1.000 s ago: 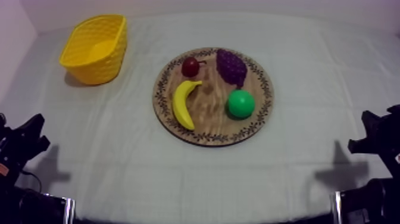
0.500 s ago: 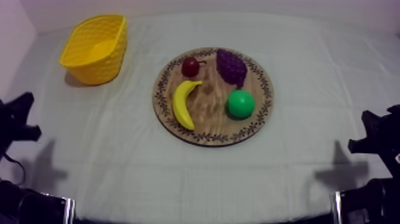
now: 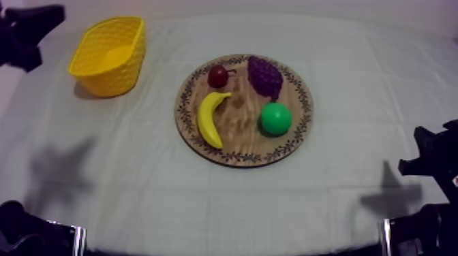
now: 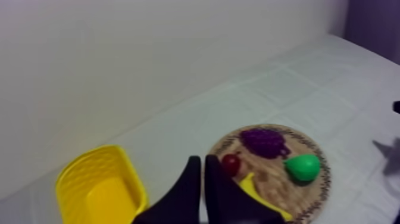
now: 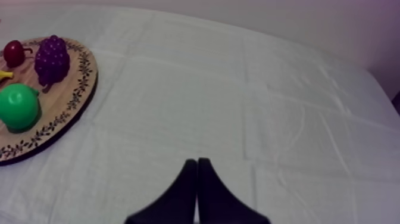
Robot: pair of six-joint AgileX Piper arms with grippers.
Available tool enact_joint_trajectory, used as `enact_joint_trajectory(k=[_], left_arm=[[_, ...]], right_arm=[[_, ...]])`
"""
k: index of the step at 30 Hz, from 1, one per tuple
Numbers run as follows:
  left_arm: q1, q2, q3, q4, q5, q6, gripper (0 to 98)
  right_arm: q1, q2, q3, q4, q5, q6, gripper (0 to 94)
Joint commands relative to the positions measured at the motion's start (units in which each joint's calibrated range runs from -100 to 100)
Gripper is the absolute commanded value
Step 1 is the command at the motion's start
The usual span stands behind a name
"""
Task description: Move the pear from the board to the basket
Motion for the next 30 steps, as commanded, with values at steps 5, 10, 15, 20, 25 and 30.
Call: enact_joint_trajectory(k=[5, 10, 15, 20, 25, 30], left_arm=[[11.8, 22.3, -20.3, -3.39, 7.1, 13.2, 0.0], [15.2, 31.5, -24.3, -3.36, 6.9, 18.5, 0.0], [15.9, 38.8, -27.3, 0.03, 9.7, 20.9, 0.0], [16.2, 44.3, -28.0, 4.20, 12.4, 23.6, 0.0], [16.9, 48.7, -28.0, 6.58, 13.2, 23.5, 0.0], [17.2, 52.3, -28.6, 8.03, 11.2, 22.2, 2.5]], right_arm=[[0.0, 0.0, 0.0, 0.0, -0.1, 0.0, 0.3], [0.0, 0.0, 0.0, 0.0, -0.1, 0.0, 0.3], [0.0, 0.0, 0.0, 0.0, -0.1, 0.0, 0.3], [0.0, 0.0, 0.0, 0.0, -0.1, 0.0, 0.3], [0.0, 0.0, 0.0, 0.0, -0.1, 0.0, 0.3], [0.0, 0.0, 0.0, 0.0, -0.1, 0.0, 0.3]])
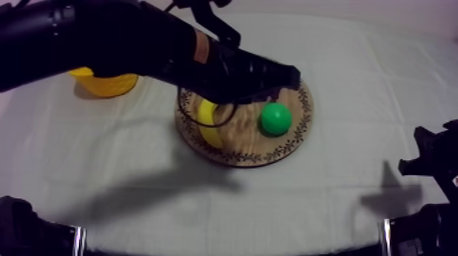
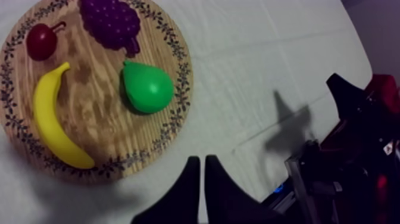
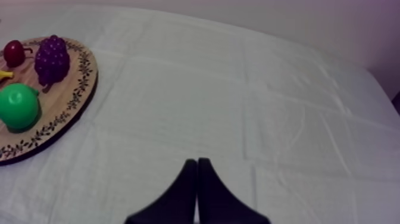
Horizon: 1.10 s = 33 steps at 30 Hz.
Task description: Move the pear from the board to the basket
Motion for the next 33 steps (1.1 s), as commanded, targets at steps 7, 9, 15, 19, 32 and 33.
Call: enact_joint_trajectory(k=[7, 9, 15, 19, 32, 33], left_arm=[[-0.7, 2.5, 2.0, 1.04, -6.2, 0.1, 60.3], [-1.1, 2.7, 2.0, 1.10, -6.5, -0.1, 76.9], [-2.4, 2.7, 2.0, 0.98, -5.0, -1.0, 92.0], [-3.0, 2.9, 2.5, 1.01, -4.4, -2.5, 94.8], [-4.4, 15.8, -8.0, 7.26, -1.0, -10.7, 96.2], [-4.4, 17.7, -9.8, 8.11, -0.5, -11.5, 96.2]], right_arm=[[0.0, 0.0, 0.0, 0.0, -0.1, 0.0, 0.3], [0.0, 0.0, 0.0, 0.0, -0.1, 0.0, 0.3], [0.0, 0.0, 0.0, 0.0, -0.1, 0.0, 0.3], [0.0, 0.0, 0.0, 0.0, -0.1, 0.0, 0.3], [0.0, 0.0, 0.0, 0.0, -0.1, 0.0, 0.3], [0.0, 0.0, 0.0, 0.0, -0.1, 0.0, 0.3]])
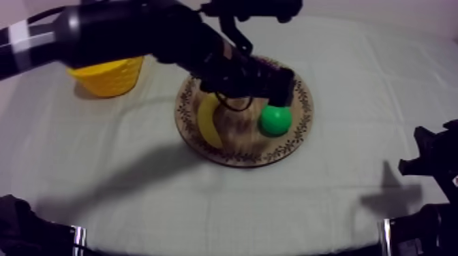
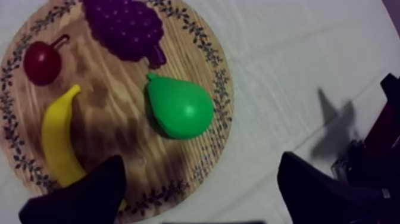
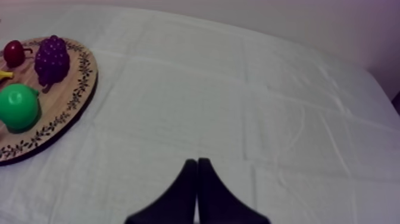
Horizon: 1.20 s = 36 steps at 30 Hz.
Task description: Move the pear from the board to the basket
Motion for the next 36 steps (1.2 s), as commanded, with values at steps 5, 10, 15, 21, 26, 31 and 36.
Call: enact_joint_trajectory(k=[5, 10, 15, 21, 26, 31, 36], left_arm=[[-0.4, 13.0, -11.7, 5.02, 3.8, -5.0, 95.7], [-0.5, 20.0, -21.2, 5.99, 10.0, -4.5, 95.5], [-0.6, 23.9, -26.6, 6.49, 14.7, -2.9, 95.0], [-1.7, 27.7, -31.3, 7.56, 19.5, -1.1, 93.9], [-3.4, 32.3, -36.6, 9.38, 24.4, 0.1, 87.6], [-4.5, 35.5, -39.6, 10.83, 28.2, 1.4, 77.3], [-4.9, 37.3, -40.4, 13.10, 31.9, 1.7, 73.7]], right_arm=[[0.0, 0.0, 0.0, 0.0, 0.0, 0.0, 0.3], [0.0, 0.0, 0.0, 0.0, 0.0, 0.0, 0.3], [0.0, 0.0, 0.0, 0.0, 0.0, 0.0, 0.3], [0.0, 0.0, 0.0, 0.0, 0.0, 0.0, 0.3], [0.0, 0.0, 0.0, 0.0, 0.0, 0.0, 0.3], [0.0, 0.0, 0.0, 0.0, 0.0, 0.0, 0.3], [0.0, 0.0, 0.0, 0.0, 0.0, 0.0, 0.3]])
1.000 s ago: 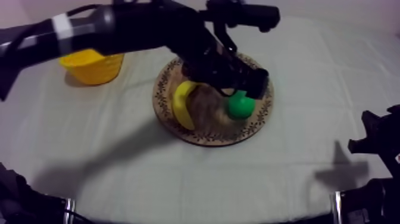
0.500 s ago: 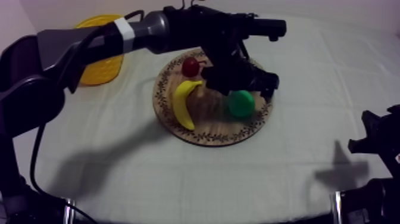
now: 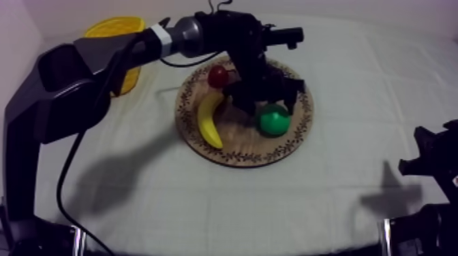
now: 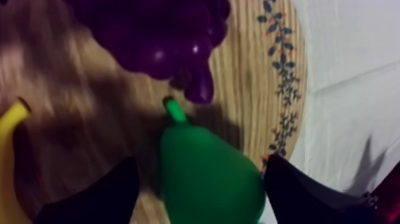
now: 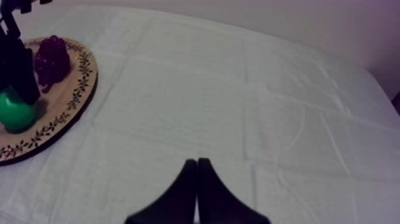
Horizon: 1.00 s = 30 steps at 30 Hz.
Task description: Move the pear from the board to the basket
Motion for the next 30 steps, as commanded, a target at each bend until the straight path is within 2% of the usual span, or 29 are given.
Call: enact_joint_trajectory(k=[1, 6, 8, 10, 16, 22, 26, 30], left_arm=[[0.0, 0.2, 1.1, 1.22, 0.8, -0.1, 72.1], [0.3, 0.8, 3.9, 3.25, 0.9, -0.3, 59.9], [0.5, 0.7, 4.1, 3.07, 1.0, 0.0, 56.3], [0.7, 0.1, 3.8, 2.10, 1.0, 0.5, 53.3], [0.7, -5.1, 0.6, -3.87, 3.0, 3.6, 48.8], [-1.3, -13.1, -6.6, -11.52, 10.8, 6.7, 47.8], [-4.0, -17.9, -12.4, -15.97, 15.6, 7.1, 48.4], [-8.0, -21.3, -16.6, -19.05, 18.2, 5.9, 50.8]], right_arm=[[0.0, 0.0, 0.0, 0.0, 0.0, 0.0, 0.3], [0.0, 0.0, 0.0, 0.0, 0.0, 0.0, 0.3], [0.0, 0.0, 0.0, 0.0, 0.0, 0.0, 0.3], [0.0, 0.0, 0.0, 0.0, 0.0, 0.0, 0.3], [0.0, 0.0, 0.0, 0.0, 0.0, 0.0, 0.3], [0.0, 0.0, 0.0, 0.0, 0.0, 0.0, 0.3], [0.0, 0.0, 0.0, 0.0, 0.0, 0.0, 0.3], [0.0, 0.0, 0.0, 0.0, 0.0, 0.0, 0.3]])
